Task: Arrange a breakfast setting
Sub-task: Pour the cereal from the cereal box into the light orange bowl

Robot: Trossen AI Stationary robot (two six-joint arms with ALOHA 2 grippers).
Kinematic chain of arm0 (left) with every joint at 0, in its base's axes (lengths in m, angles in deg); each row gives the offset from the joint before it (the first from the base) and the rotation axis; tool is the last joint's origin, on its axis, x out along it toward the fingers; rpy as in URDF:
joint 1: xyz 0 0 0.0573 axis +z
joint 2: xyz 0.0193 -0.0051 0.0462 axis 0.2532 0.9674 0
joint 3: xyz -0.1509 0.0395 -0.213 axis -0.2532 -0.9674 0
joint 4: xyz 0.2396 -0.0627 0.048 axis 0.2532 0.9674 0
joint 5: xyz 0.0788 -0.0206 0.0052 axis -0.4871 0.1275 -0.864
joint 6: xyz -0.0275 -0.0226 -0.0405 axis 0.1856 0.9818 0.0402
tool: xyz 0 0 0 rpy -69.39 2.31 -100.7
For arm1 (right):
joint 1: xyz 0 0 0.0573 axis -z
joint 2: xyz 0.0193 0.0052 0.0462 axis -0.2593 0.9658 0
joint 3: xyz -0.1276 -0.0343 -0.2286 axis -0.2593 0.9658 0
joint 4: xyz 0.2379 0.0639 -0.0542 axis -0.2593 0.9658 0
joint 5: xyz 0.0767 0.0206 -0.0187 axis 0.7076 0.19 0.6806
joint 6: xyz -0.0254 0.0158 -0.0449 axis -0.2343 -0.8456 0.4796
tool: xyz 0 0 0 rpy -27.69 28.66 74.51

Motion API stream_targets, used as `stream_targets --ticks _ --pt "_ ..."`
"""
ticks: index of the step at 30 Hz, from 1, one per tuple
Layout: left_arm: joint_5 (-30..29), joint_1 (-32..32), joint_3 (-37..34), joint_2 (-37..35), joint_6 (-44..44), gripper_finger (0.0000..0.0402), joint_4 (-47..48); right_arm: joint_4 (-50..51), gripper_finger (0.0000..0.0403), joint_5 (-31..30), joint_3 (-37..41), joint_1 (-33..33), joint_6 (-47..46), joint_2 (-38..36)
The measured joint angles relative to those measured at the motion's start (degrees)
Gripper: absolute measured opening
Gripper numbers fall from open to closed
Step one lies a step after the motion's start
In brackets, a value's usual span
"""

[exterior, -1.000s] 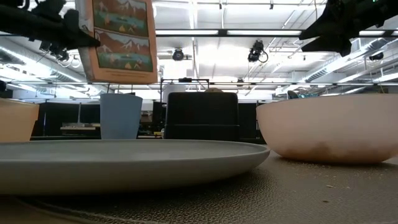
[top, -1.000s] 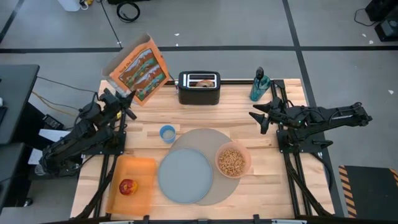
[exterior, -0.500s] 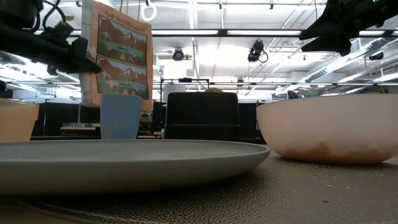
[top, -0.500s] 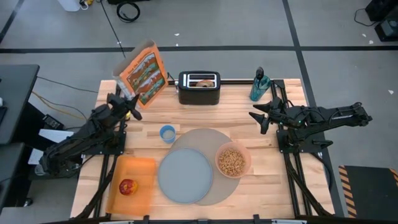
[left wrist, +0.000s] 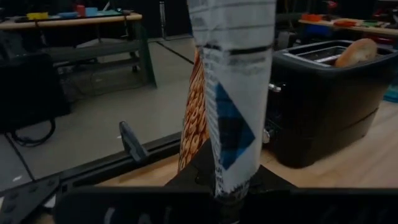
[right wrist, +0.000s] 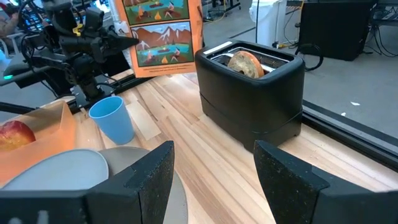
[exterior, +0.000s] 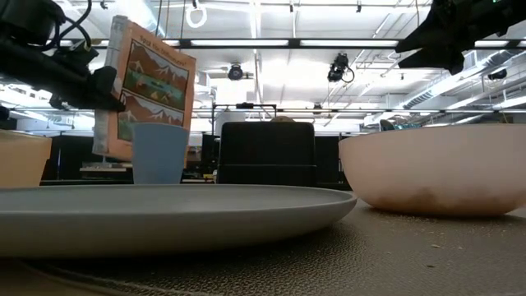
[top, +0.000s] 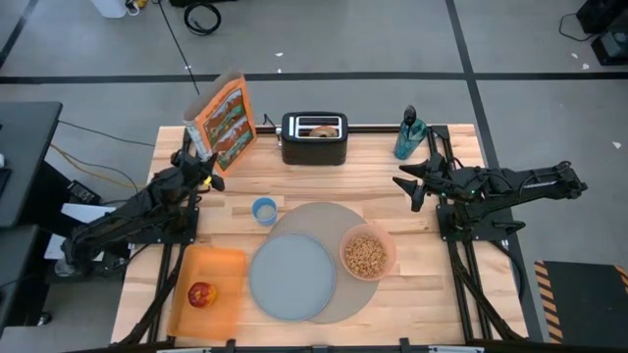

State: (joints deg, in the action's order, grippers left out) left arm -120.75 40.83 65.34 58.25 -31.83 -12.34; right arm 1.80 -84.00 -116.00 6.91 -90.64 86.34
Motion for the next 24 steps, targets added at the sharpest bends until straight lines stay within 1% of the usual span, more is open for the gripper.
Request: stream_targets --ticks 3,7,11,17,24 --pt "-3.1 -1.6 -0.4 0.0 1.3 0.0011 0.1 0.0 0.0228 0.0 0.0 0.0 0.0 0.0" --pt "-6.5 -3.3 -3.0 0.1 3.2 0.0011 0.4 0.0 0.0228 0.0 0.0 0.0 0.0 0.0" --pt "-8.3 -5.1 -3.4 2.1 3.7 0.0011 -2.0 -0.3 0.0228 0.0 0.0 0.0 0.3 0.0" --pt "-13.2 -7.1 -3.7 5.0 4.5 0.0011 -3.0 -0.4 0.0228 0.0 0.0 0.0 1.3 0.3" --pt "-13.6 -7.2 -3.7 9.8 8.3 0.0011 -2.9 -1.3 0.0228 0.0 0.0 0.0 2.6 0.3"
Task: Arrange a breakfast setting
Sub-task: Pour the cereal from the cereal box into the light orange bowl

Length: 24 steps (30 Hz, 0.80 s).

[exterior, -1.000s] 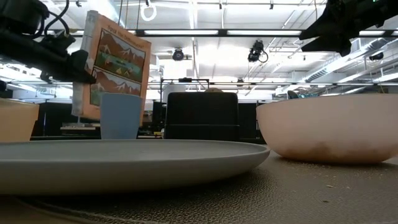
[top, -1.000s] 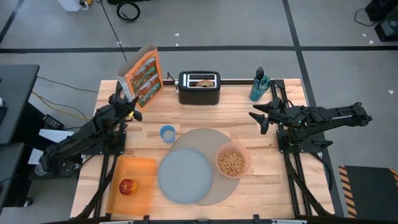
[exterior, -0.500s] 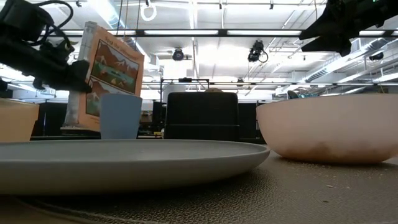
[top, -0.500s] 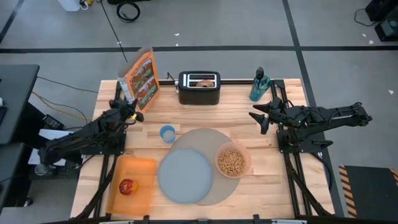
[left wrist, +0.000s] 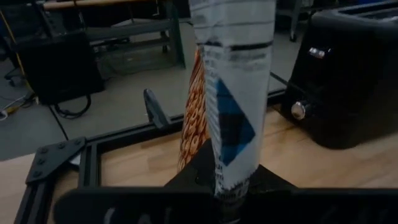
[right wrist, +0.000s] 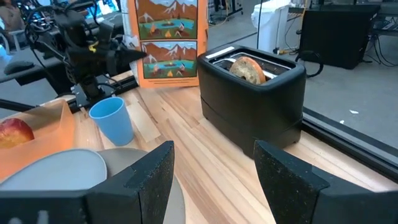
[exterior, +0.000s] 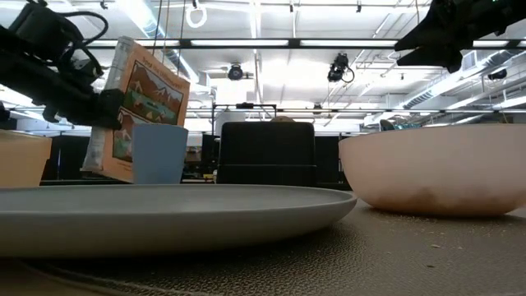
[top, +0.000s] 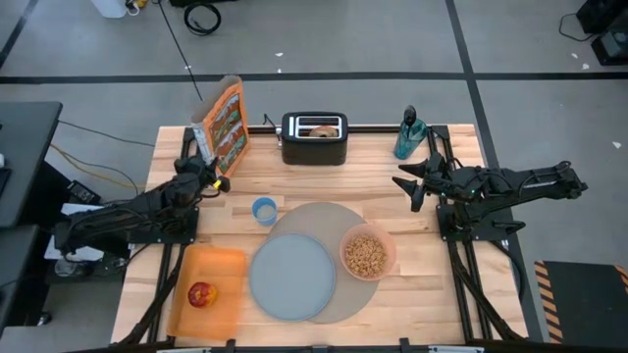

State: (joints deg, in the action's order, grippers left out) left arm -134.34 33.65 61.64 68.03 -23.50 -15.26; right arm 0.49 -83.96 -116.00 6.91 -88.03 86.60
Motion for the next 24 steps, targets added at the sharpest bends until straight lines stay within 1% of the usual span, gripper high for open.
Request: stream_targets --ticks 9,16,20,24 --pt "-0.3 0.2 0.0 7.1 1.9 0.0016 0.0 -0.4 0.0228 0.0 0.0 0.0 0.6 0.0" --pt "0.9 0.2 -0.1 10.1 4.3 0.0031 0.3 -0.4 0.0228 0.0 0.0 0.0 0.5 0.0" --pt "1.3 0.2 -0.1 10.9 5.9 0.0061 0.3 -0.4 0.0228 0.0 0.0 0.0 0.2 0.0" --pt "1.6 0.2 -0.1 10.9 6.1 0.0116 0.4 -0.4 0.0228 0.0 0.0 0.0 0.0 0.0"
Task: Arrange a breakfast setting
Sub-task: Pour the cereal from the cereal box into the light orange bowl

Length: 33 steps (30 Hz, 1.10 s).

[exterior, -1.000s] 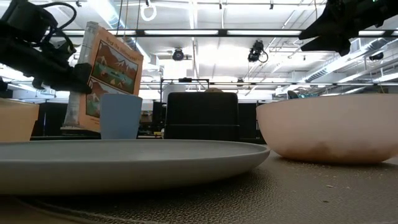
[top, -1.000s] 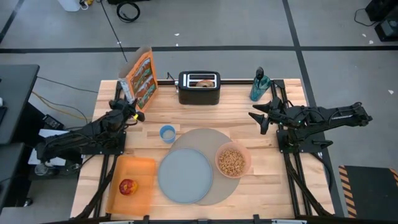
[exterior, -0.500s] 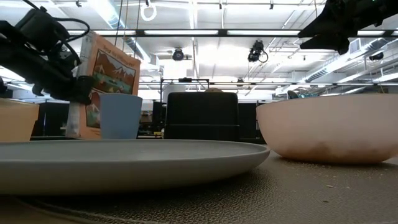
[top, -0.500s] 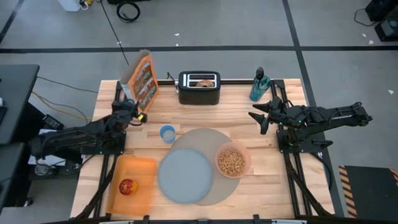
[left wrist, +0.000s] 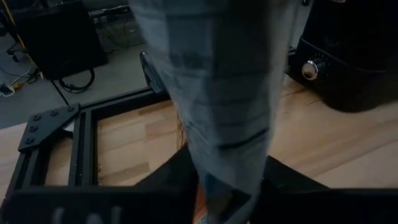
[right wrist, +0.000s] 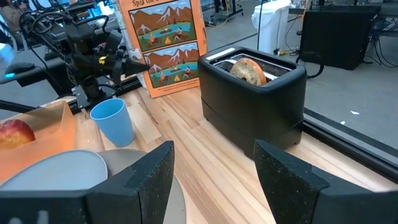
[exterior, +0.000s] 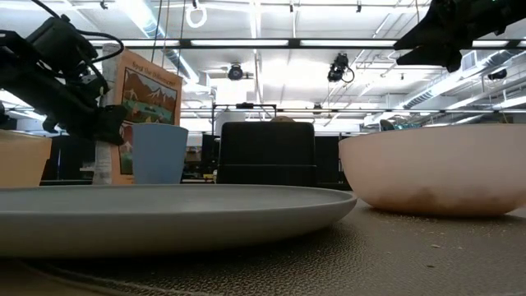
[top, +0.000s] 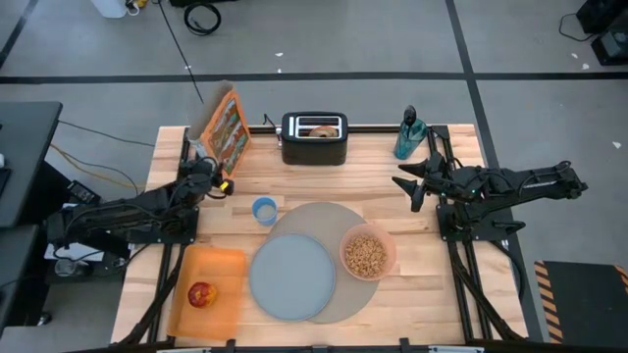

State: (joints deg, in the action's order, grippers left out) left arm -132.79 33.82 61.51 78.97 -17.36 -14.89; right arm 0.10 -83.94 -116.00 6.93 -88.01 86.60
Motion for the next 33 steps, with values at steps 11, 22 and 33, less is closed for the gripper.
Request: stream_targets --ticks 11,22,33 --pt "-0.4 -2.4 4.0 -0.1 -6.3 0.0194 -0.1 0.0 0.0228 0.7 0.0 0.0 -0.4 0.0" --pt "-5.1 -5.5 11.3 -0.1 -5.8 0.0195 5.1 -0.6 0.0228 1.5 0.0 0.0 -1.1 0.0" --pt "-10.7 -9.7 21.2 -0.1 -13.0 0.0195 4.9 -2.5 0.0228 1.6 0.0 0.0 0.2 0.0"
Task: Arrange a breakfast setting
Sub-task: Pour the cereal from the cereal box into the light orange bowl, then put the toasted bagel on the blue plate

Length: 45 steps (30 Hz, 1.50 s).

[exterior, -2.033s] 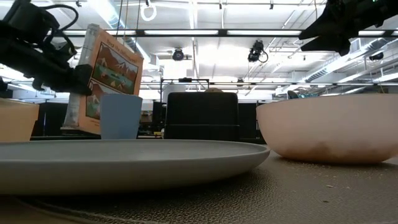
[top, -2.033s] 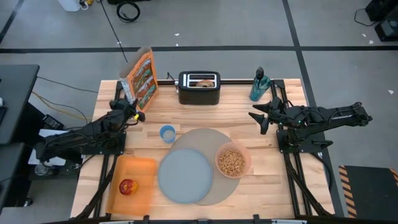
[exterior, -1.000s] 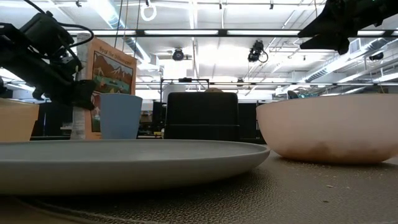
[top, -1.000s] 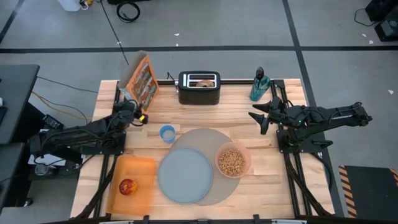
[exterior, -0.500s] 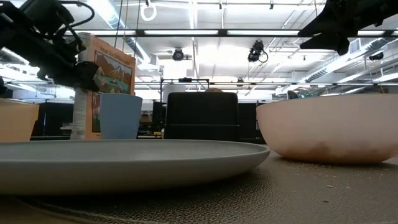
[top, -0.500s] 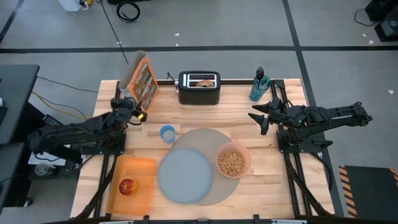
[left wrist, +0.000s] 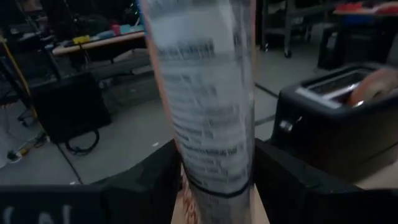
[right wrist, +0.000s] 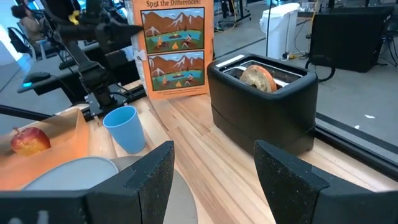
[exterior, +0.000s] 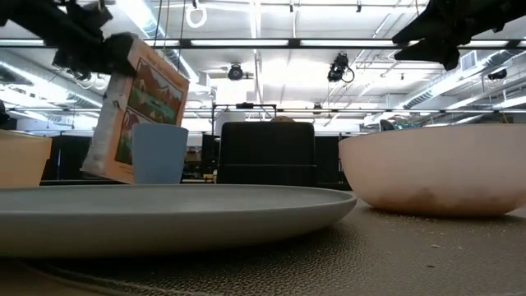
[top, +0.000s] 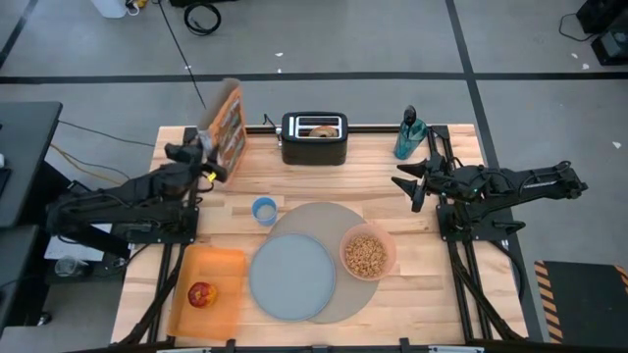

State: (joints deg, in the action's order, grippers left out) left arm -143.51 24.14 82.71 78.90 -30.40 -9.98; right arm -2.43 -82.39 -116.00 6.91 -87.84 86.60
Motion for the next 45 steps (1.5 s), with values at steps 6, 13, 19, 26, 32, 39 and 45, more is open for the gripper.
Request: stream_targets --ticks 6,13,19,26,32,39,45 --pt "0.1 -1.4 0.6 0.0 5.7 0.0195 6.0 0.0 0.0228 0.0 0.0 0.0 0.2 0.0" --pt "-0.3 -1.4 0.5 0.7 8.5 0.0198 10.1 0.0 0.0228 0.0 0.0 0.0 0.4 0.0" --pt "-1.3 -1.4 0.7 0.6 3.8 0.0235 7.5 0.0 0.0228 0.0 0.0 0.0 0.5 0.0" --pt "-2.8 -1.4 5.1 0.6 2.0 0.028 6.0 0.0 0.0228 0.0 0.0 0.0 0.4 0.0" --pt "-2.2 -1.4 5.5 0.6 -2.0 0.0283 3.9 0.0 0.0228 0.0 0.0 0.0 0.3 0.0" --pt "-2.1 -4.4 5.5 0.6 -10.4 0.0283 -7.3 0.0 0.0228 0.0 0.0 0.0 0.0 0.0" --pt "-5.7 -6.9 5.5 0.6 -16.7 0.0283 -14.1 0.0 0.0228 0.0 0.0 0.0 0.0 0.0"
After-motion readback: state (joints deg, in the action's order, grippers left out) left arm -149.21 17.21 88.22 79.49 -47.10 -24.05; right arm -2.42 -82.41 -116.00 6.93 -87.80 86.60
